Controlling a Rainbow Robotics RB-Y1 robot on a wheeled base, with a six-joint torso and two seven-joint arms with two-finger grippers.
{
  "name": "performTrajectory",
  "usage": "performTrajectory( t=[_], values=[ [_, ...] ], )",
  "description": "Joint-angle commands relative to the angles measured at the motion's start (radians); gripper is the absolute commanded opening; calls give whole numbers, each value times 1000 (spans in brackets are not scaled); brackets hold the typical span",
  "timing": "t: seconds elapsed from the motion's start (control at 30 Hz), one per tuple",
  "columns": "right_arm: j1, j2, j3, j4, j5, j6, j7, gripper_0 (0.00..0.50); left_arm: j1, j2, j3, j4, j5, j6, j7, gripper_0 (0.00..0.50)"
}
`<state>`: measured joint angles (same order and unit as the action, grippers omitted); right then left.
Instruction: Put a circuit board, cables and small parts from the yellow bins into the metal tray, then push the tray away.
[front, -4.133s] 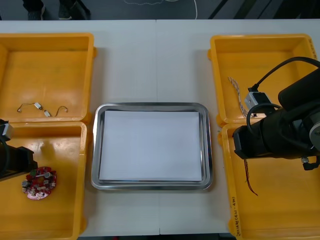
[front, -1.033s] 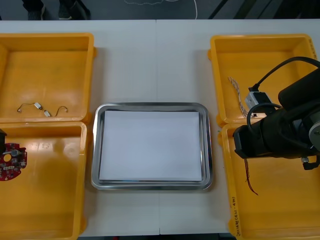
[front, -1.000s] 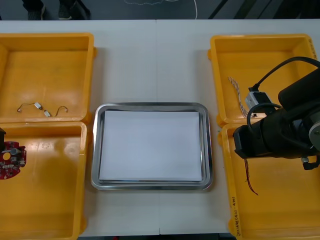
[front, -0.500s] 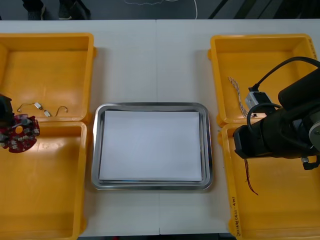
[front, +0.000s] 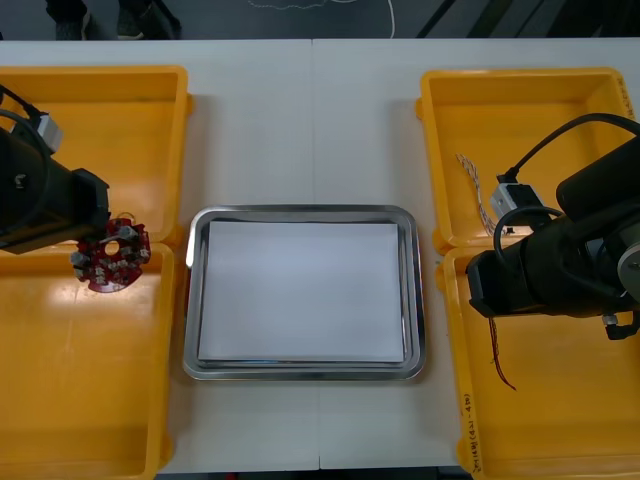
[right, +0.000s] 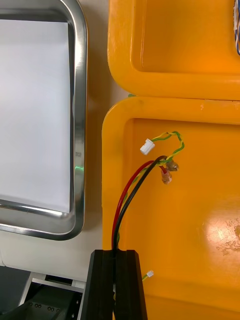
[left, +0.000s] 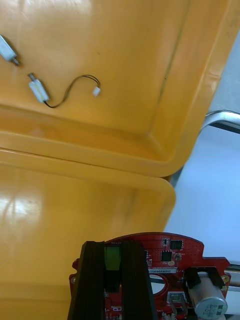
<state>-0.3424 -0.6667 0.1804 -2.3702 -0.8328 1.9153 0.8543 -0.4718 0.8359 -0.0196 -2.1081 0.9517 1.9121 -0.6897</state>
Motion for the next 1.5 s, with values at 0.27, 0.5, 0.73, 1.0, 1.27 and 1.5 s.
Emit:
performTrajectory(
  t=[0.27,0.5,0.73,1.0,1.27,1.5],
  values=[
    [-10,-10,10,-9,4,5,40,0,-203,-8,-235,23,71,8,305,0],
    [-10,-8,11,-11,8,5,43,0,-209,-118,-295,23,-47,8,340,0],
    [-10,-10,11,-9,9,5,45,0,-180,-209,-327,25,-142,8,329,0],
    [-10,-13,10,-11,9,5,51,0,-74,-336,-327,28,-350,8,205,0],
    [-9,-14,11,-11,9,5,51,0,-13,-371,-347,31,-406,8,104,0],
    [-10,-14,11,-11,9,5,54,0,-10,-363,-404,42,-415,8,99,0]
  ],
)
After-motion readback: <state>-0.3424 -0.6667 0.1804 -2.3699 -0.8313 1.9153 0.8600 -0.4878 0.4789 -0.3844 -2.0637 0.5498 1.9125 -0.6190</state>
